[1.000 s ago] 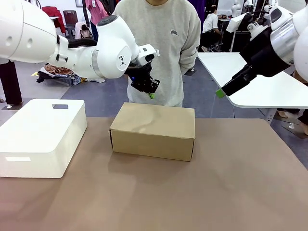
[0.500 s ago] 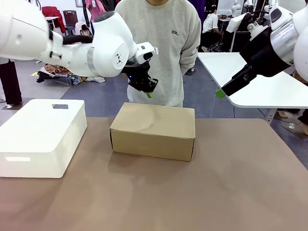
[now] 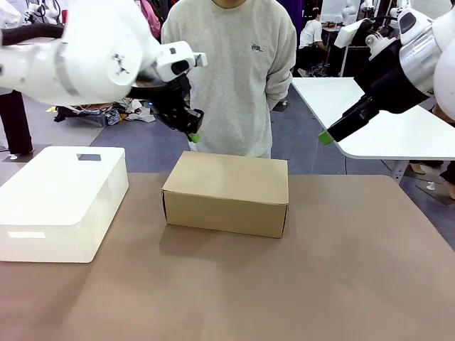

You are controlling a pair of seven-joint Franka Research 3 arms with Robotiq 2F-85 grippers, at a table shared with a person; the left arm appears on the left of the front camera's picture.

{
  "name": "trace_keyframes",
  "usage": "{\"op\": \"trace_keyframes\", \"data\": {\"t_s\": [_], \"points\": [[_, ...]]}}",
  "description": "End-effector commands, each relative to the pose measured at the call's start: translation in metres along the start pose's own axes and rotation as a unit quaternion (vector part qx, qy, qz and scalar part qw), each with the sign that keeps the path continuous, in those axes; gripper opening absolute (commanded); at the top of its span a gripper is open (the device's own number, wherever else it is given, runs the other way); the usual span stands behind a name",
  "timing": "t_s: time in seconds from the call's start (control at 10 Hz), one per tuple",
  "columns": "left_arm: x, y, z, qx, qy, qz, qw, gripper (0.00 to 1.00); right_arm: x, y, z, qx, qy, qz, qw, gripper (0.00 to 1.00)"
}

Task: Pack the shoes into the box.
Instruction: Press down on the lid of the Shoes Box.

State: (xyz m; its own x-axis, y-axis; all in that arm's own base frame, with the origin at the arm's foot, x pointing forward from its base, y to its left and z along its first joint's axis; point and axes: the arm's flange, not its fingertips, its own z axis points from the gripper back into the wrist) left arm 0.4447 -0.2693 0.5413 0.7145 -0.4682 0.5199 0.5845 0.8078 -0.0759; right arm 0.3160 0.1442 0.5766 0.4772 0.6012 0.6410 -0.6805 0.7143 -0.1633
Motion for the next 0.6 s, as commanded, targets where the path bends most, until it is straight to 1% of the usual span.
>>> {"op": "trace_keyframes", "data": {"t_s": [0.0, 0.1, 0.2, 0.3, 0.4, 0.5], "points": [[-0.033, 0.005, 0.034, -0.011, 0.021, -0.038, 0.999, 0.54, 0.005, 0.000, 0.000, -0.006, -0.003, -0.008, 1.000, 1.00], [-0.044, 0.001, 0.047, 0.007, 0.042, -0.053, 0.998, 0.74, 0.005, 0.000, 0.000, -0.006, -0.003, -0.008, 1.000, 1.00], [-0.052, -0.002, 0.058, 0.016, 0.048, -0.054, 0.997, 0.93, 0.005, 0.000, 0.000, -0.006, -0.003, -0.008, 1.000, 1.00], [-0.061, -0.003, 0.067, 0.017, 0.050, -0.060, 0.997, 1.00, 0.005, 0.000, 0.000, -0.006, -0.003, -0.008, 1.000, 1.00], [-0.071, -0.003, 0.074, 0.024, 0.049, -0.063, 0.997, 1.00, 0.005, 0.000, 0.000, -0.006, -0.003, -0.008, 1.000, 1.00], [-0.078, -0.002, 0.077, 0.014, 0.034, -0.069, 0.997, 1.00, 0.005, 0.000, 0.000, -0.006, -0.003, -0.008, 1.000, 1.00]]}}
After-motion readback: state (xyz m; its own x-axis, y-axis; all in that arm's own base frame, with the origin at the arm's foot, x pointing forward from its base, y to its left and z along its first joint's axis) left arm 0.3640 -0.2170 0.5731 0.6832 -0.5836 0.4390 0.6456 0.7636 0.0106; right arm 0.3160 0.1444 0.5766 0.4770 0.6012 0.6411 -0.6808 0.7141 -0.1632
